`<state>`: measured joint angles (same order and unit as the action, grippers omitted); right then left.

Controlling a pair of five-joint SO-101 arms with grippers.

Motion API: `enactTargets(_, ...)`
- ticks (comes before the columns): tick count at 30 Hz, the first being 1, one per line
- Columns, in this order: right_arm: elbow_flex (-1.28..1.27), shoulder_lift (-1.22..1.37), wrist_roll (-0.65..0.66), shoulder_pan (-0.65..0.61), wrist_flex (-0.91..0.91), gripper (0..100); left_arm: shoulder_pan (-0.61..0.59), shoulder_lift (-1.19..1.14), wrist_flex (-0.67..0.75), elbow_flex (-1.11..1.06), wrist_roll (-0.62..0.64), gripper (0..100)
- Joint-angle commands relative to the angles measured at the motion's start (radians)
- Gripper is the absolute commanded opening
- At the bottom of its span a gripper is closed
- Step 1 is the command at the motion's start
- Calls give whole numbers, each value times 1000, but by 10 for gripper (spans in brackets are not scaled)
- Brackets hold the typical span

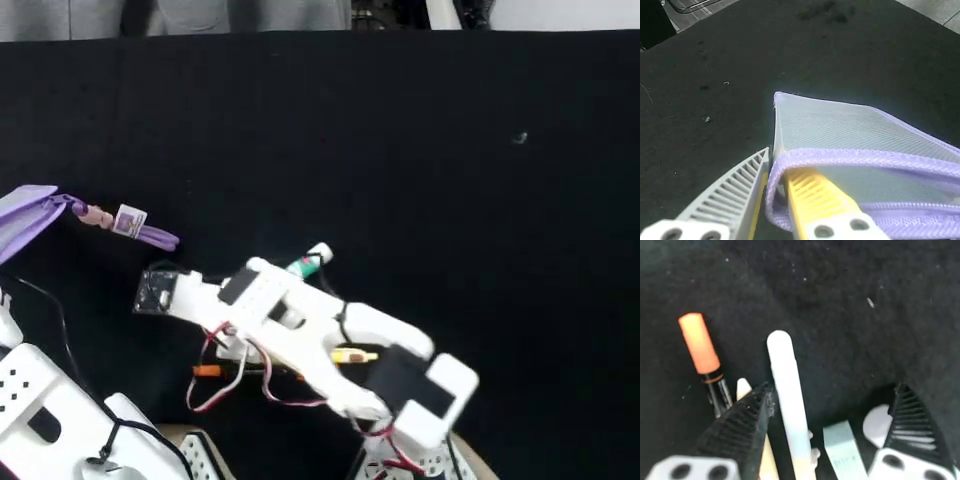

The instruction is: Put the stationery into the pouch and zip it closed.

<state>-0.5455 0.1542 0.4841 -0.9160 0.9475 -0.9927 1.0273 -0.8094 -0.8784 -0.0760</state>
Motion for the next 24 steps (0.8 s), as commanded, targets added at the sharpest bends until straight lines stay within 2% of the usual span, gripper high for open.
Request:
enactTargets(1, 105, 45, -11, 23, 43, 263, -13, 20, 23, 15, -12, 28)
enactTargets(7, 147, 59, -97, 31, 72, 8, -1, 29, 3, 31, -9, 28)
enactTargets(12, 151, -54, -107, 52, 141, 11, 101, 21, -137, 148, -9, 28)
enactTargets(16, 151, -249, -107, 109, 215, 11, 211, 20, -244, 262, -9, 28)
enactTargets(22, 147, -624, -107, 295, 264, 11, 421, 9, -430, 443, -3, 28)
enactTargets(24, 150, -737, -107, 367, 261, 11, 487, -31, -476, 492, 34, 28)
